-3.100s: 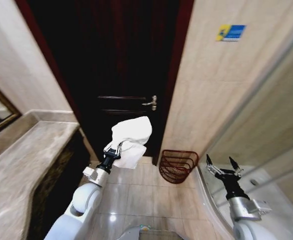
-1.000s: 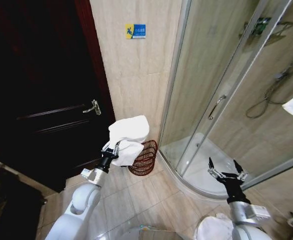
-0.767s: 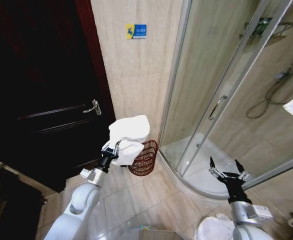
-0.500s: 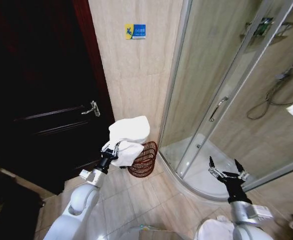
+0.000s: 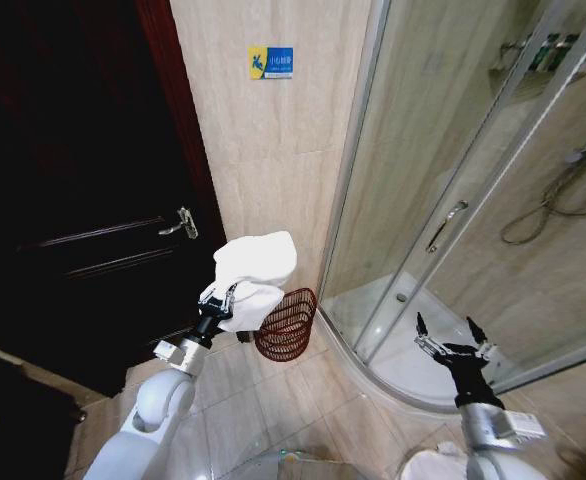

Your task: Discard the used towel into the hamper.

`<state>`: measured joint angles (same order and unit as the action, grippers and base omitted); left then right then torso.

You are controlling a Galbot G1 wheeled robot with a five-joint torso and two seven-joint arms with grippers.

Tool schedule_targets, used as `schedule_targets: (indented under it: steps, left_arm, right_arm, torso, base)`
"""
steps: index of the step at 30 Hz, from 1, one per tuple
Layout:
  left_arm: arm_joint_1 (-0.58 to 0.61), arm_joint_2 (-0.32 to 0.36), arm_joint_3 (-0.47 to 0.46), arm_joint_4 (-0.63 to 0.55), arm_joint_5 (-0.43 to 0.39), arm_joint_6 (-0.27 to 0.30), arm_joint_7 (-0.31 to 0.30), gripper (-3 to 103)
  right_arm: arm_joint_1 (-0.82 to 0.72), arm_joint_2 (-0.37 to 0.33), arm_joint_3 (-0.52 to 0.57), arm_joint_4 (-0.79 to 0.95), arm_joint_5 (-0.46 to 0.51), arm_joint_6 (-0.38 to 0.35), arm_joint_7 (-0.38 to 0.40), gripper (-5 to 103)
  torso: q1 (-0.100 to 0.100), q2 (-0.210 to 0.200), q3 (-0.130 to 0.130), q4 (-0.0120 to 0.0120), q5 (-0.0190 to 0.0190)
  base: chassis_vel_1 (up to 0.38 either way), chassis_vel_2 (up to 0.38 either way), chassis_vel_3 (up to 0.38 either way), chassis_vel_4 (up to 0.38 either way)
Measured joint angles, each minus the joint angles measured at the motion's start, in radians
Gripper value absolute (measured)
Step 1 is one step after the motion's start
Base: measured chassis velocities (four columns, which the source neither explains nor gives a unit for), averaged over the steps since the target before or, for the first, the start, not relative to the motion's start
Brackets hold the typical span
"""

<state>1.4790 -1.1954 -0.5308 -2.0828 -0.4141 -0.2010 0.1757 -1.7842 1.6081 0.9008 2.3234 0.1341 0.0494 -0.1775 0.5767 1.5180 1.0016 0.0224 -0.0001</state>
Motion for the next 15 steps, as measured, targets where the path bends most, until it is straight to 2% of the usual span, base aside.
schedule_targets:
  steps: [15]
  left_arm:
    - [0.006,0.01,-0.002,0.003,-0.007,-0.003,-0.02,7]
  right_arm:
    - [0.005,0.0,-0.003,-0.003,-0.019,-0.001,-0.002,100]
  torso:
    - [0.0,0.0,0.0,-0.0001,0.0]
  base:
    - [0.0,0.0,0.0,0.0]
